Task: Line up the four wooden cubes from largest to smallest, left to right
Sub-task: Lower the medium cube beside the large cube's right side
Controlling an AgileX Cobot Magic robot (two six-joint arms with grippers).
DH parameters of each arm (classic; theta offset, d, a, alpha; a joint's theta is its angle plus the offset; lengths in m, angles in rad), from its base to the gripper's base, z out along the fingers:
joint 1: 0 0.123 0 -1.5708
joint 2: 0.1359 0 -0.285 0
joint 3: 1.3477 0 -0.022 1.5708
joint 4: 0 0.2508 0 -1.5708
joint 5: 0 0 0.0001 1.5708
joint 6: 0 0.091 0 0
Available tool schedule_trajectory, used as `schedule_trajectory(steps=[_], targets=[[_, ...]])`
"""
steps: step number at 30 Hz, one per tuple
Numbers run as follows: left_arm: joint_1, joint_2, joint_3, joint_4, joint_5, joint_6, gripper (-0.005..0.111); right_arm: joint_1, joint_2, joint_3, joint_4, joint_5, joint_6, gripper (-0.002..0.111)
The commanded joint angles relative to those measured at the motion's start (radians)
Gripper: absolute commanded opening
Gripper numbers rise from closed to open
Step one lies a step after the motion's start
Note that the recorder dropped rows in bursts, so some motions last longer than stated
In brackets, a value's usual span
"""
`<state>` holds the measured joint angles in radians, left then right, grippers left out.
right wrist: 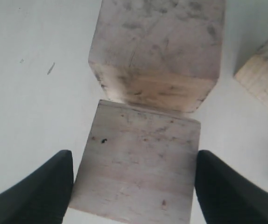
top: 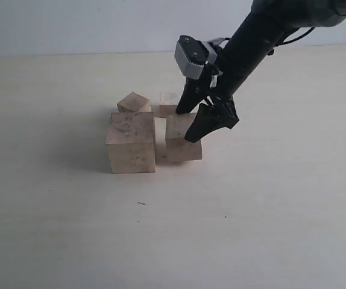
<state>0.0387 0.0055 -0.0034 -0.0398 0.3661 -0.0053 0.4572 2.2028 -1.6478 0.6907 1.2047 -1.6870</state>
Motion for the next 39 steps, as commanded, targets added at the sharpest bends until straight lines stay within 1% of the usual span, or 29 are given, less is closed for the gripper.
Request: schedule_trajectory(steps=[1,9,22,24,30,32,37,39], targets=[[-0.001,-0.006,0.003,-0.001,-0.013,-0.003,0.000,-0.003,0.048,0.001,0.085,0.016,-0.052,0.000],[-0.001,-0.006,0.003,-0.001,-0.013,-0.003,0.000,-0.003,0.096,0.001,0.095,0.016,-0.127,0.000],[-0.001,-0.006,0.003,-0.001,-0.013,-0.003,0.000,-0.003,0.120,0.001,0.104,-0.009,-0.090,0.001],[-0.001,-0.006,0.003,-0.001,-0.013,-0.003,0.000,-0.003,0.120,0.001,0.104,-0.007,-0.090,0.005],[-0.001,-0.006,0.003,-0.001,-0.013,-0.003,0.000,-0.003,0.120,0.001,0.099,-0.007,-0.065,0.021],[-0.001,-0.006,0.003,-0.001,-0.013,-0.003,0.000,-0.003,0.120,0.001,0.099,-0.007,-0.060,0.029],[-0.001,-0.006,0.003,-0.001,-0.013,-0.003,0.000,-0.003,0.120,0.001,0.102,0.001,-0.013,0.053],[-0.001,-0.006,0.003,-0.001,-0.013,-0.003,0.000,-0.003,0.120,0.001,0.103,0.001,-0.010,0.060]])
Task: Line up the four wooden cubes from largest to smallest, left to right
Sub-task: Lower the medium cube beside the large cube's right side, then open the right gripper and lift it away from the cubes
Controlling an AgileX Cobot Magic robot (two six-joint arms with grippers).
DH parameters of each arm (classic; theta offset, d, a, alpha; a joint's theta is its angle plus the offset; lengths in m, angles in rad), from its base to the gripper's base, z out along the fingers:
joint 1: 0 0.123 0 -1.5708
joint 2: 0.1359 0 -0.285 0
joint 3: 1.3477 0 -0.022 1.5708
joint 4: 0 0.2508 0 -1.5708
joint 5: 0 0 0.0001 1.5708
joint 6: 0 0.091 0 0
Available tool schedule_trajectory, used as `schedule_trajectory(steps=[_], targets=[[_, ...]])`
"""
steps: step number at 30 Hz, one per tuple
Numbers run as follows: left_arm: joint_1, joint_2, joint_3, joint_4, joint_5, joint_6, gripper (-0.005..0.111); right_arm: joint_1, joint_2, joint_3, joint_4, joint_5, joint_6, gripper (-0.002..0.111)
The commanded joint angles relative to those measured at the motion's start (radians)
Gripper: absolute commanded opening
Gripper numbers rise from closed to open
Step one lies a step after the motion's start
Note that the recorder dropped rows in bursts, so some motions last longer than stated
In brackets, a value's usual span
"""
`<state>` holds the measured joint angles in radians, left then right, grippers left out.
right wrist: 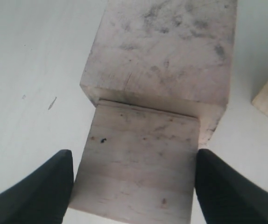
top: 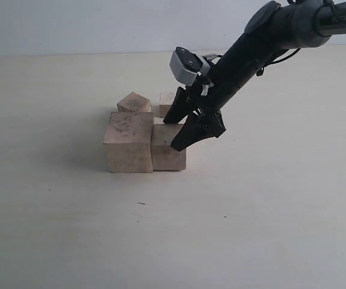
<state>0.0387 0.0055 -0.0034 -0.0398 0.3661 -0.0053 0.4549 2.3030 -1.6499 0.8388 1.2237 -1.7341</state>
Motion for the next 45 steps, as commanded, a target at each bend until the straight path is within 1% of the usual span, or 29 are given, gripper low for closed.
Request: schedule_trajectory(steps=[1,3,5,11,15,16,20,22,29,33,38,45], targets=[[-0.001,-0.006,0.003,-0.001,-0.013,-0.003,0.000,-0.001,0.017,0.003,-0.042,-0.018,0.047,0.064],[-0.001,-0.006,0.003,-0.001,-0.013,-0.003,0.000,-0.001,0.011,0.003,-0.028,-0.018,0.060,0.069],[-0.001,-0.006,0.003,-0.001,-0.013,-0.003,0.000,-0.001,0.001,0.003,-0.028,-0.018,0.062,0.071],[-0.001,-0.006,0.003,-0.001,-0.013,-0.003,0.000,-0.001,-0.046,0.003,-0.030,-0.003,0.070,0.072],[-0.001,-0.006,0.003,-0.001,-0.013,-0.003,0.000,-0.001,-0.109,0.003,-0.035,-0.003,0.144,0.072],[-0.001,-0.006,0.003,-0.001,-0.013,-0.003,0.000,-0.001,-0.134,0.003,-0.057,-0.003,0.180,0.071],[-0.001,-0.006,0.003,-0.001,-0.013,-0.003,0.000,-0.001,-0.186,0.003,-0.323,-0.043,0.435,0.064],[-0.001,-0.006,0.003,-0.001,-0.013,-0.003,0.000,-0.001,-0.169,0.003,-0.389,-0.050,0.555,0.063],[-0.001,-0.006,0.003,-0.001,-0.013,-0.003,0.000,-0.001,-0.083,0.003,-0.362,-0.077,0.575,0.055],[-0.001,-0.006,0.003,-0.001,-0.013,-0.003,0.000,-0.001,-0.050,0.003,-0.325,-0.086,0.575,0.055],[-0.001,-0.006,0.003,-0.001,-0.013,-0.003,0.000,-0.001,-0.034,0.003,-0.216,-0.114,0.549,0.055],[-0.001,-0.006,0.003,-0.001,-0.013,-0.003,0.000,-0.001,-0.034,0.003,-0.205,-0.121,0.549,0.055]])
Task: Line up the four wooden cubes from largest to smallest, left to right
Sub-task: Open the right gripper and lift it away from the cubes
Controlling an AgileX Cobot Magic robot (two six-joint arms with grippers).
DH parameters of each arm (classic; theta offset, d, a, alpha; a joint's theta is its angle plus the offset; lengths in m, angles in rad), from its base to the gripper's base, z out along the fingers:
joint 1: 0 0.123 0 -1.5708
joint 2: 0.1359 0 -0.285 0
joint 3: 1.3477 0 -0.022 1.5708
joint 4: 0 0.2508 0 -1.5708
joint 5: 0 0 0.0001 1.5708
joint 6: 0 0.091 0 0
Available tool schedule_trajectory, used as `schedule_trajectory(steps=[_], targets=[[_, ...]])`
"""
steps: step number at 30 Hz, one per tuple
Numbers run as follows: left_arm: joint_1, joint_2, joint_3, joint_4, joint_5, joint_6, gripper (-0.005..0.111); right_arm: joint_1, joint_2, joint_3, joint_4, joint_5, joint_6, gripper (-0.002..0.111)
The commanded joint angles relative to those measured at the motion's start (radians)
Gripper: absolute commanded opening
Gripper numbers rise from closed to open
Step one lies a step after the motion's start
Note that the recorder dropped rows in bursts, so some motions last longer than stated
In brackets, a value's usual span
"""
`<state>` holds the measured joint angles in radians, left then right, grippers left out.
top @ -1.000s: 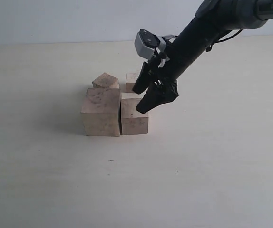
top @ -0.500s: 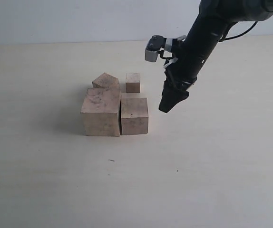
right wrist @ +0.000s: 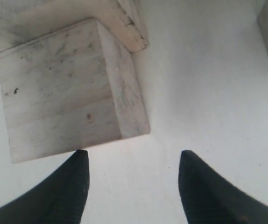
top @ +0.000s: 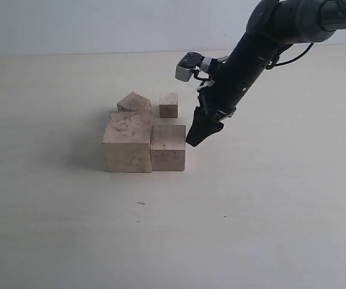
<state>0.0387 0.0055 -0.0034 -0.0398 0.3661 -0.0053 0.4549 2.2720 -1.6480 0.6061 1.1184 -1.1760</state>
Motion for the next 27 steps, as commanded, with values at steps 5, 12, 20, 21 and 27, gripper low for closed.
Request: schedule_trajectory(steps=[5,12,20,21,27], targets=[[-0.001,-0.006,0.003,-0.001,-0.013,-0.003,0.000,-0.001,-0.003,0.002,0.051,-0.016,-0.009,0.055],[-0.001,-0.006,0.003,-0.001,-0.013,-0.003,0.000,-0.001,-0.018,-0.012,-0.053,-0.014,0.010,0.055],[-0.001,-0.006,0.003,-0.001,-0.013,-0.003,0.000,-0.001,-0.126,-0.076,-0.160,-0.024,0.240,0.055],[-0.001,-0.006,0.003,-0.001,-0.013,-0.003,0.000,-0.001,-0.138,-0.086,-0.146,-0.031,0.265,0.055],[-0.001,-0.006,0.003,-0.001,-0.013,-0.003,0.000,-0.001,-0.183,-0.145,0.159,-0.129,0.323,0.049]])
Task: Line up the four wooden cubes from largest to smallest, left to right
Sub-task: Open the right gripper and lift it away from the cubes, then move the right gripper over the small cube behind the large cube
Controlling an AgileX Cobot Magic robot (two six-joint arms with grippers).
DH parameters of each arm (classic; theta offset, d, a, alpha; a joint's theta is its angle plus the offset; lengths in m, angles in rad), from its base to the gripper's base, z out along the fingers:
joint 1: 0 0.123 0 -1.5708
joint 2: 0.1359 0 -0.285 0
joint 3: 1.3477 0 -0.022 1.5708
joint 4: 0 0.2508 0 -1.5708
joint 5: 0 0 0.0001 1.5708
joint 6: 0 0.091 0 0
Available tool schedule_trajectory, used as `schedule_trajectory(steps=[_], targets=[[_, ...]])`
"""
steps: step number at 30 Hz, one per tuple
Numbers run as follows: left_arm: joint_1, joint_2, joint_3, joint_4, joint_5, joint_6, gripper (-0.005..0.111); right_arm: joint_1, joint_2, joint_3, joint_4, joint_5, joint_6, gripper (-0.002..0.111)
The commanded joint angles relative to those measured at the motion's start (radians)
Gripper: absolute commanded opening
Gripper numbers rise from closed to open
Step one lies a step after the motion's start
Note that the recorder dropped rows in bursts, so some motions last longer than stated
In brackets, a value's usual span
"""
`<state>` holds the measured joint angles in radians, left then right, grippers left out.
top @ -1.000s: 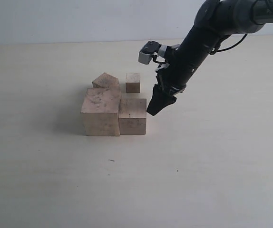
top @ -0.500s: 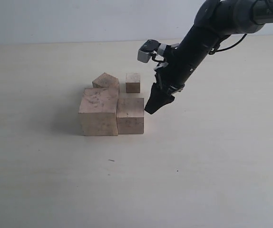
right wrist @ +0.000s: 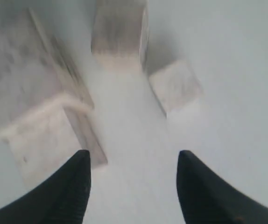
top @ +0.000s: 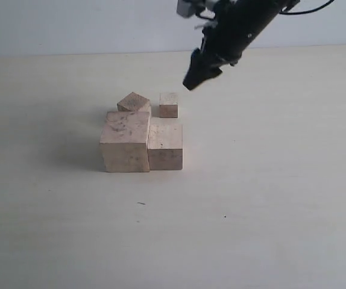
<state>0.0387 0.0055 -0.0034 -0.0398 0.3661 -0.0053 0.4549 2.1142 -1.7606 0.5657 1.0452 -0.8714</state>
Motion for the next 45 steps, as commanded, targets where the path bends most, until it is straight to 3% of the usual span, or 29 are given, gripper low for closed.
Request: schedule_trajectory(steps=[1,5,10,20,45], targets=[[-0.001,-0.006,0.003,-0.001,-0.013,-0.003,0.000,-0.001,-0.025,-0.042,0.251,-0.056,-0.021,0.048],[-0.001,-0.006,0.003,-0.001,-0.013,-0.003,0.000,0.011,-0.011,-0.056,0.318,-0.086,-0.210,0.048],[-0.001,-0.006,0.003,-0.001,-0.013,-0.003,0.000,0.053,0.022,-0.061,0.325,-0.181,-0.171,0.048],[-0.001,-0.006,0.003,-0.001,-0.013,-0.003,0.000,0.151,0.099,-0.061,0.235,-0.272,-0.183,0.075],[-0.001,-0.006,0.003,-0.001,-0.013,-0.003,0.000,0.184,0.203,-0.061,0.272,-0.471,-0.183,0.075]])
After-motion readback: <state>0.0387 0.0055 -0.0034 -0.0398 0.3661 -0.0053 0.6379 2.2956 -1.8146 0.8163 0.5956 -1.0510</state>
